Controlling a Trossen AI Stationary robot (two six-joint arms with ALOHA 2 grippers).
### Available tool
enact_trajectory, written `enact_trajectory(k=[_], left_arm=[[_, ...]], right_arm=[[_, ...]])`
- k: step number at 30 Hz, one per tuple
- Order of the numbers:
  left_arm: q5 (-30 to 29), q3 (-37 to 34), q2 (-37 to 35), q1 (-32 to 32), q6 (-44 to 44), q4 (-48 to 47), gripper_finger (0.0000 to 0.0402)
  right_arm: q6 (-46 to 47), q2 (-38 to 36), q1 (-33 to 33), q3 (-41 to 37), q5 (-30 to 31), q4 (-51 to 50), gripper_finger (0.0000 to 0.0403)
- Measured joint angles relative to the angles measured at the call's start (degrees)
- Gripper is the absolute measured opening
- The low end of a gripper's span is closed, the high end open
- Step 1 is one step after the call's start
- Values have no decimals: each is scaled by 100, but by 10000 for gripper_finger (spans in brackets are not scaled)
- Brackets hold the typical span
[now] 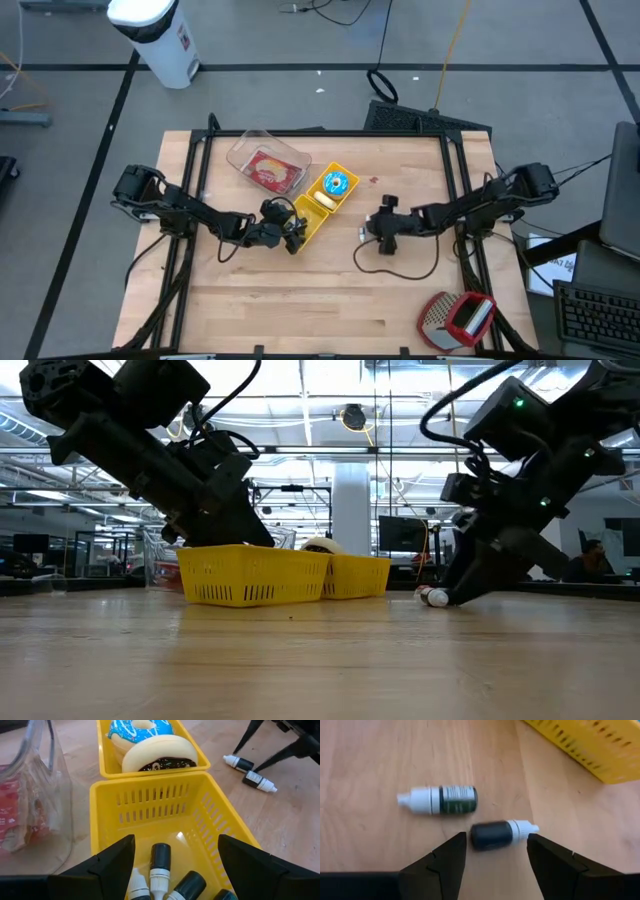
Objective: Pick & Place Food Item
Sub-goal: Put the purple food coloring bottle into the bottom yellow bin
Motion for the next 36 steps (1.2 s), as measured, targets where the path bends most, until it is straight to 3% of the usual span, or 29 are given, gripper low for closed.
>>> enact_trajectory(k=[7, 14, 17, 24, 30, 36], left_arm=[[37, 1, 0, 0, -4, 13, 283], [70, 4, 0, 0, 0, 159, 283], [71, 4, 0, 0, 9, 220, 283], [72, 4, 0, 0, 42, 245, 283], [72, 4, 0, 0, 46, 243, 283], [71, 4, 0, 0, 48, 240, 283]], right_arm=[[360, -377, 154, -14, 147, -75, 201], [2776, -741, 51, -9, 542, 20, 198], [3227, -659, 60, -9, 445, 50, 195], [3333, -83, 147, -3, 411, 109, 195], [3417, -18, 140, -4, 403, 94, 194], [2291, -18, 137, -4, -22, 84, 194]])
